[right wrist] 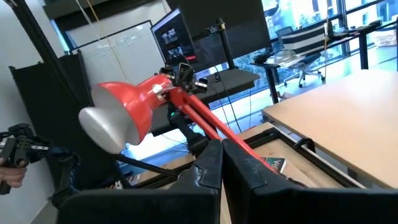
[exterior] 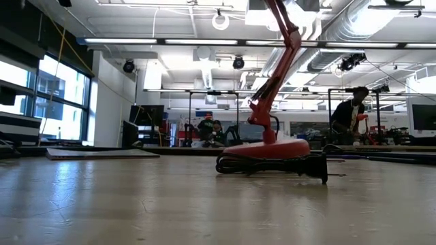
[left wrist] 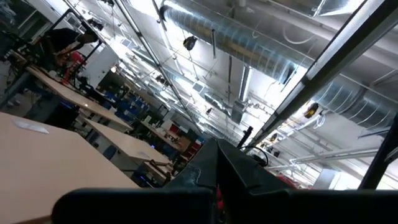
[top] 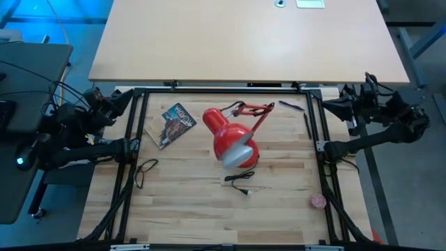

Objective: Screw lightbulb
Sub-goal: Insert the lightbulb into the red lamp

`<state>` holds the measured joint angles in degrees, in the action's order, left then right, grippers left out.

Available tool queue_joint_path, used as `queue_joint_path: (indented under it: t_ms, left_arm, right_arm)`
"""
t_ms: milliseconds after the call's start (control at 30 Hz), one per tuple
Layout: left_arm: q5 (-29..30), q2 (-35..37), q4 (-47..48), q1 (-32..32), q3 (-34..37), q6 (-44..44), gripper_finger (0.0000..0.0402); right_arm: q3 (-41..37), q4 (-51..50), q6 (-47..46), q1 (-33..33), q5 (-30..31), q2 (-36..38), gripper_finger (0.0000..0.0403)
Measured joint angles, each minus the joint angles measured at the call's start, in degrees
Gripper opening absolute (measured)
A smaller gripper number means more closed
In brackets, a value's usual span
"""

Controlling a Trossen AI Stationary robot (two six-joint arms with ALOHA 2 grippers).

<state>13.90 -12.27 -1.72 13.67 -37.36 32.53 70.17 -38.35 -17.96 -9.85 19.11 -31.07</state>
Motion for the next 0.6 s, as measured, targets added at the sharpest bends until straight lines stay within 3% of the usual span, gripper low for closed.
queue_joint_path:
  t_ms: [233,367,600]
  left_arm:
    - [1.76,0.0,-0.51,0.0,0.0,2.11,0.0]
    - [5.3,0.0,-0.8,0.0,0.0,-1.46,0.0002]
    - [9.46,0.0,0.62,0.0,0.0,-2.68,0.0053]
  right_arm:
    - [0.0,0.0,-2.73,0.0,0.64,-0.01,0.0]
    - [0.0,0.0,-1.82,0.0,0.9,0.0,0.0]
    - [0.0,0.0,-1.22,0.0,0.9,0.0,0.0]
